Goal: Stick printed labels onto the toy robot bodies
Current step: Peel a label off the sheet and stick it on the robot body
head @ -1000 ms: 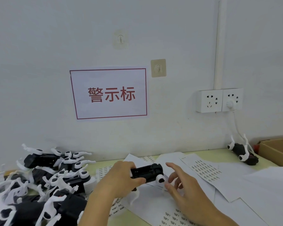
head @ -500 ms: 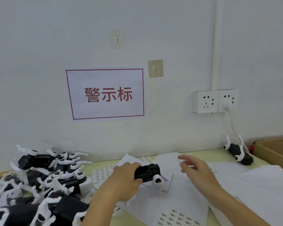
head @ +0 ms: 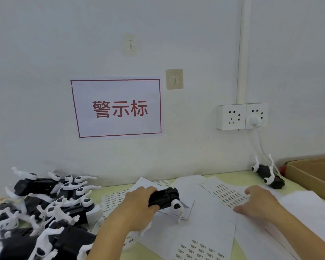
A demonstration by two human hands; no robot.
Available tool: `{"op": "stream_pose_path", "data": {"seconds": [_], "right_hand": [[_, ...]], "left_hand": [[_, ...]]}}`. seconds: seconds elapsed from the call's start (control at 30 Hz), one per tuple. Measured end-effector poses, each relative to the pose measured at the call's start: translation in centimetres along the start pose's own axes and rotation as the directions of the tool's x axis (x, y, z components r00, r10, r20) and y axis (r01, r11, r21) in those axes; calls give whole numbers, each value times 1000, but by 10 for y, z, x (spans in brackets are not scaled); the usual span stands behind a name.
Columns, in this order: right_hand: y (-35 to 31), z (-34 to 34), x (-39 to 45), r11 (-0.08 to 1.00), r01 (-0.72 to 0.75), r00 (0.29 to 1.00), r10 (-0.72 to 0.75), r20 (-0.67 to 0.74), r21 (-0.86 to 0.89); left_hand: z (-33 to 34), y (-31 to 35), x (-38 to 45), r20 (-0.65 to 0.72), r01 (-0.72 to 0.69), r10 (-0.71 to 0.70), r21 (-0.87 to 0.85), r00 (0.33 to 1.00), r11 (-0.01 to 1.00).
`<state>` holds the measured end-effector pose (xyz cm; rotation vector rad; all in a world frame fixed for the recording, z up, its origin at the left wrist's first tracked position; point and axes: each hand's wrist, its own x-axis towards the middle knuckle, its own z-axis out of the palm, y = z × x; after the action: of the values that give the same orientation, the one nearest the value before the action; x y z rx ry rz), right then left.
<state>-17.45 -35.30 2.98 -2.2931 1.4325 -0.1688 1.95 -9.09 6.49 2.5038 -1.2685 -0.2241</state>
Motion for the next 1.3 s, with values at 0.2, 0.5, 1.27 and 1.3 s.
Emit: {"op": "stream_pose_path", "data": {"seconds": [0.2,0.5,1.27,1.3], "right_hand": [[-3,-8,-6,987,-2,999,-6,49,163],[-26,-25,-21,715,174,970,-244,9,677],[-78,-23,-67,348,313,791,-610,-41,884],[-78,-22,-66,347,319,797,-601,-52,882]], "left_hand": [[-2,2,-2,11,16,-16,-12,1000,1000],[-8,13,-6,-119,65,-61,27,991,998],[13,81,-6,-577,-413,58,-506,814,757],[13,81,-6,-575,-411,61,-503,816,760]]}}
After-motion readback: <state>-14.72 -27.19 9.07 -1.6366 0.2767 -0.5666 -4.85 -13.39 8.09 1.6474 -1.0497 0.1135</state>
